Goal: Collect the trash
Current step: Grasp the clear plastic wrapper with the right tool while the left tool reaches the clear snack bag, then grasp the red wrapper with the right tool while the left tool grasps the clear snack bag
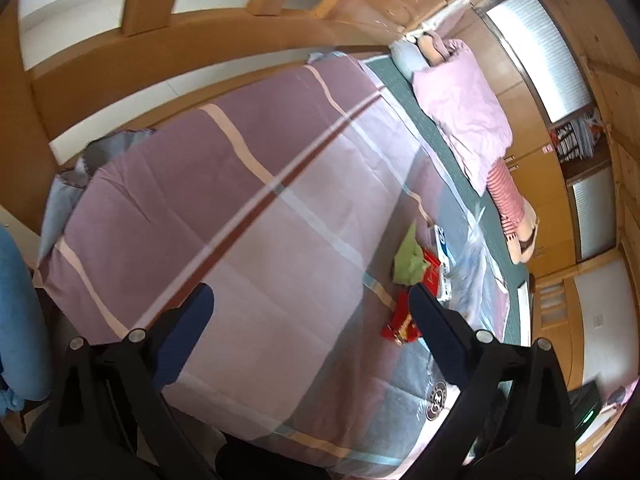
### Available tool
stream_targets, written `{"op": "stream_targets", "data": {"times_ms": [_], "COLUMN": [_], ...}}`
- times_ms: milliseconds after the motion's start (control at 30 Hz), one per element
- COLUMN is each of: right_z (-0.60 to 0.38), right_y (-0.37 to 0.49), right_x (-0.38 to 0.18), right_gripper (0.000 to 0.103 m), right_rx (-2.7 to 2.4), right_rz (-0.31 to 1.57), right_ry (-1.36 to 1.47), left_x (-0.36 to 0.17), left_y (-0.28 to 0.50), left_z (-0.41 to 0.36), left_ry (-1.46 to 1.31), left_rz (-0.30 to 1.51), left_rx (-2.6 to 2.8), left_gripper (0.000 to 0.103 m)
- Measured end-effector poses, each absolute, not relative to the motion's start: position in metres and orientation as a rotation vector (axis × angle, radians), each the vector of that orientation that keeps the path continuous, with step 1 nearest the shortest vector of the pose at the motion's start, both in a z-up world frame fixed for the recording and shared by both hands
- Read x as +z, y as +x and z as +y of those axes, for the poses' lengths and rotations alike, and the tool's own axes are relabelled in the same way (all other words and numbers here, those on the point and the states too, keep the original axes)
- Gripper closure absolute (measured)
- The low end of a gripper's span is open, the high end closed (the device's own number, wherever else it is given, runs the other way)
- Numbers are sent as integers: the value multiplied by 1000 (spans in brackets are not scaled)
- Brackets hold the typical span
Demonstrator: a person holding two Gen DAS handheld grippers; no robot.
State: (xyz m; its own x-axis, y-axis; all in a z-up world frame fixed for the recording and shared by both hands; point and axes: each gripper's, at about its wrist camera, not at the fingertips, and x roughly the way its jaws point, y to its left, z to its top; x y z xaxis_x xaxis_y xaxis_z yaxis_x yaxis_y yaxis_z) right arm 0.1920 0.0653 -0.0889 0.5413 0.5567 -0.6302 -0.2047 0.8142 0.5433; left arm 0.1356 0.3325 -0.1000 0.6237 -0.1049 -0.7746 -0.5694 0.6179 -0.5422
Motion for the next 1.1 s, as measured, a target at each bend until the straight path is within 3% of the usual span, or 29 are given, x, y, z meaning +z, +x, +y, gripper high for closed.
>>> {"op": "stream_targets", "data": {"times_ms": [167, 333, 400, 467, 533, 667, 833, 967, 1100], "right_z": [64, 57, 52, 46, 38, 22, 13, 46, 85], "right_y": [195, 207, 210, 210, 207, 207, 223, 264, 302], "right_x": [-155, -185, -187, -189, -189, -177, -137, -152, -171], "right_gripper": [92, 91, 86, 62, 53, 51, 44, 39, 40], "right_rx": [642, 651, 614, 549, 499, 449, 211, 172, 119], "right_rz": [1205, 1311, 1314, 1308, 1294, 1174, 974, 1048, 1070], "right_ry": [725, 915, 936, 940, 962, 1005, 693, 560, 293], "left_x": [-97, -102, -104, -105, -105, -107, -112, -114, -117], "left_y": [134, 140, 142, 142, 142, 142, 144, 145, 146], "left_z": [333, 325, 323, 323, 323, 322, 318, 317, 317], "left_ry": [-866, -852, -851, -855, -855, -861, -876, -884, -886], "left_rz": [863, 894, 901, 903, 904, 911, 935, 942, 955], "left_rx": [328, 299, 297, 294, 293, 292, 268, 263, 267], "left_gripper": [6, 6, 6, 6, 6, 6, 6, 6, 6]}}
